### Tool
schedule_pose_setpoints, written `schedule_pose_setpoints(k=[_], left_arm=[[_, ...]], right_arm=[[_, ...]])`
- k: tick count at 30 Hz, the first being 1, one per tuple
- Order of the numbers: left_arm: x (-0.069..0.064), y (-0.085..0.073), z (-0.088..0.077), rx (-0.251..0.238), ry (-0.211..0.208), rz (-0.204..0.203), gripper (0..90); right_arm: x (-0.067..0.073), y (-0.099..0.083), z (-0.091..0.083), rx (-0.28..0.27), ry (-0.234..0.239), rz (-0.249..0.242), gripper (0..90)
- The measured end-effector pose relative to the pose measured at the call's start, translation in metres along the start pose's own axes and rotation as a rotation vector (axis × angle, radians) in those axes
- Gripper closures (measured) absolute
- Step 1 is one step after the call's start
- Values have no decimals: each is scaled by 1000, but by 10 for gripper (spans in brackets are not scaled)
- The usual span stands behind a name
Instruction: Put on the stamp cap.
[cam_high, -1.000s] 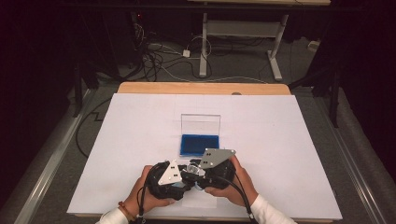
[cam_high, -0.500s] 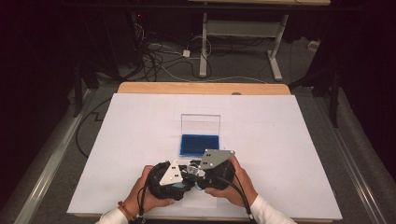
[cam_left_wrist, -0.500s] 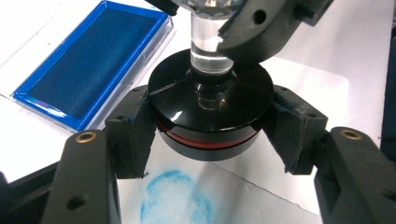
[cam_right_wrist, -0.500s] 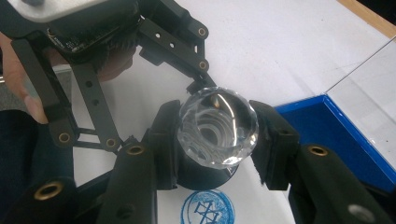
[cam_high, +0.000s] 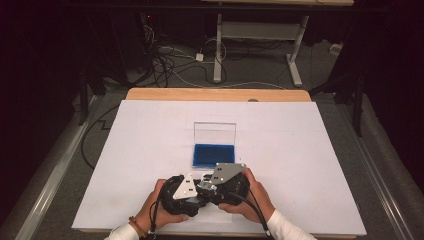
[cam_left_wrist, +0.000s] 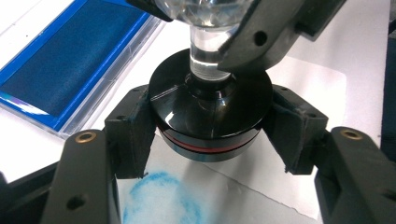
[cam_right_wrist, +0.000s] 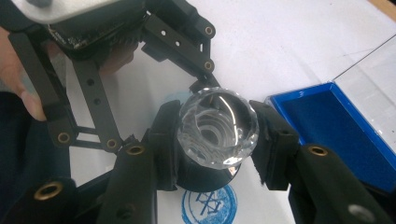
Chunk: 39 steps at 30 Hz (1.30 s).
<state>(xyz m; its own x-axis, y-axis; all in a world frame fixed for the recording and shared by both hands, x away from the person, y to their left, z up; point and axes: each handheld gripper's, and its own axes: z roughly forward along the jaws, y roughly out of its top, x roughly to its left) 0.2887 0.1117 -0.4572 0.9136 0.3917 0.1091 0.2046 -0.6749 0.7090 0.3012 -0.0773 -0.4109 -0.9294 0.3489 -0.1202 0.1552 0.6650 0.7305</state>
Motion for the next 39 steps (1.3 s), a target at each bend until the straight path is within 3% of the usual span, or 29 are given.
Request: schedule_pose_setpoints(k=[3, 8, 10, 16, 39], left_arm=[[0, -1, 3, 21, 1, 10, 358], [2, 0, 1, -5, -14, 10, 357], [2, 0, 0, -17, 2, 17, 357], [3, 0, -1, -36, -3, 20, 355], [6, -3, 5, -47, -15, 15, 347]], right_arm=[[-1, -3, 3, 8, 8, 7, 570], [0, -2, 3, 2, -5, 0, 570], [0, -1, 1, -6, -11, -3, 570], [-2, -1, -3, -20, -13, 8, 570], [-5, -2, -1, -30, -16, 21, 570]])
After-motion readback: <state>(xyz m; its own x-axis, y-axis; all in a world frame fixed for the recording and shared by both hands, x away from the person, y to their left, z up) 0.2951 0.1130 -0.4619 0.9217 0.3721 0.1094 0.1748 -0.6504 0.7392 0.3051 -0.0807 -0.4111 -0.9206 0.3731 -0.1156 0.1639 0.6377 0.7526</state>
